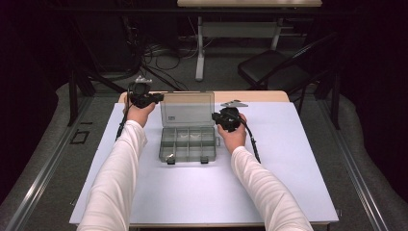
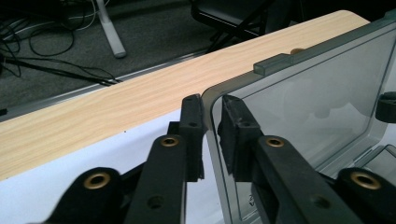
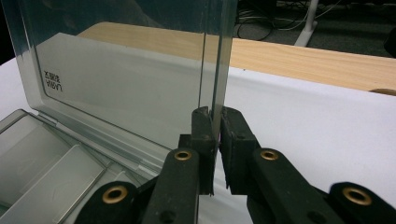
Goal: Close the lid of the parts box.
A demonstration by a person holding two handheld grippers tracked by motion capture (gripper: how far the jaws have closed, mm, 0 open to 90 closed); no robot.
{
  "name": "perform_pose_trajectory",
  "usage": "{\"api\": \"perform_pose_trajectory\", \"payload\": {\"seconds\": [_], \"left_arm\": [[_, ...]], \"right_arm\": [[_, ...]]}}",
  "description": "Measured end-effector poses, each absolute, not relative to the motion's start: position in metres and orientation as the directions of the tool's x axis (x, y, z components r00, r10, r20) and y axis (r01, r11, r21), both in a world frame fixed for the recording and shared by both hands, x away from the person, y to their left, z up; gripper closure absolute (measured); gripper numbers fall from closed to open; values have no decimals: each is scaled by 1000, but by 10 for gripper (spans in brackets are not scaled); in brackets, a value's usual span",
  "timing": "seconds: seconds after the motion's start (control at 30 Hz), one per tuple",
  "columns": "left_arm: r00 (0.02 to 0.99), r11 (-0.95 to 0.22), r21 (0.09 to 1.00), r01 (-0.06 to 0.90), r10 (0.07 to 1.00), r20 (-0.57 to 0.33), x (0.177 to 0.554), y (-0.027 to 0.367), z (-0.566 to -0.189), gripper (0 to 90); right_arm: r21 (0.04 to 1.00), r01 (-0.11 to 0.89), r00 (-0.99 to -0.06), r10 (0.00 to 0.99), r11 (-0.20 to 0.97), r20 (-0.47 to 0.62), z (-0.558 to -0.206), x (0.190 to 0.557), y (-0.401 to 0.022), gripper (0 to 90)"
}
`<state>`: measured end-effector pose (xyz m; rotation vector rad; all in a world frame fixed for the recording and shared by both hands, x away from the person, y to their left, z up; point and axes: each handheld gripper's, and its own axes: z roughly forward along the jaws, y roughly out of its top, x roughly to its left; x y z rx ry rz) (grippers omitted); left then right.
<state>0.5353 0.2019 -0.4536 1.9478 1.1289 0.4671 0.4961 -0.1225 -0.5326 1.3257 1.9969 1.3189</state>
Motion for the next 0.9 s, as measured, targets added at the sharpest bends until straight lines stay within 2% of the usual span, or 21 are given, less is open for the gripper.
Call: {"api": "perform_pose_trajectory", "payload": {"seconds": [0.2, 0.3, 0.37, 0.6, 0.83, 0.9], "left_arm": [[533, -258, 821, 509, 844, -65, 533, 203, -456, 827], [537, -249, 832, 495, 841, -68, 530, 204, -458, 829], [539, -257, 837, 484, 840, -54, 529, 204, -458, 828], [550, -275, 844, 461, 835, -29, 524, 203, -457, 826], [565, -277, 859, 430, 825, -17, 518, 206, -458, 826], [572, -301, 858, 416, 820, 11, 515, 205, -457, 824]], "right_arm": [[868, 484, -471, 869, 109, 154, -533, 496, -122, 833], [871, 479, -472, 869, 109, 151, -531, 496, -123, 777], [873, 480, -478, 861, 87, 177, -529, 495, -123, 754], [880, 466, -478, 863, 91, 164, -518, 490, -124, 684], [880, 467, -476, 863, 84, 170, -507, 484, -126, 684], [870, 488, -469, 862, 70, 194, -505, 484, -126, 690]]}}
